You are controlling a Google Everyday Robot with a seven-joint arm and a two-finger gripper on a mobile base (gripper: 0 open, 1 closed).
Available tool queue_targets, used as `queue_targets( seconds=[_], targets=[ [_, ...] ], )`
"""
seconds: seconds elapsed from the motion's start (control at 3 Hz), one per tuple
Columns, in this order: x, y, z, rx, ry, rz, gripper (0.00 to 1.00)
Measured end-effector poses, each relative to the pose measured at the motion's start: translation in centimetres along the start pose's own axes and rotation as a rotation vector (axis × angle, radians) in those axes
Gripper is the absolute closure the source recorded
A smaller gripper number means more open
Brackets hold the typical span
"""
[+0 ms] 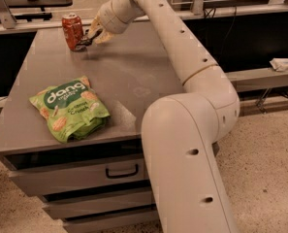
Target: Move rxbar chocolate near coke can
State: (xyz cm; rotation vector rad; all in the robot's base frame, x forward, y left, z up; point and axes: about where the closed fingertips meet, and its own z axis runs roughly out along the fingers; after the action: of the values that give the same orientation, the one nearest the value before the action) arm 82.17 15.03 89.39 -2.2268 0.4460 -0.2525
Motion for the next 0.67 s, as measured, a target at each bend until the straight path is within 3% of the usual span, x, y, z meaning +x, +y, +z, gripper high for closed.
queue_targets(
  seconds=[0.67],
  targets=[
    [0.57,0.92,1.71,0.011,-0.02,-0.015,0.36]
  ],
)
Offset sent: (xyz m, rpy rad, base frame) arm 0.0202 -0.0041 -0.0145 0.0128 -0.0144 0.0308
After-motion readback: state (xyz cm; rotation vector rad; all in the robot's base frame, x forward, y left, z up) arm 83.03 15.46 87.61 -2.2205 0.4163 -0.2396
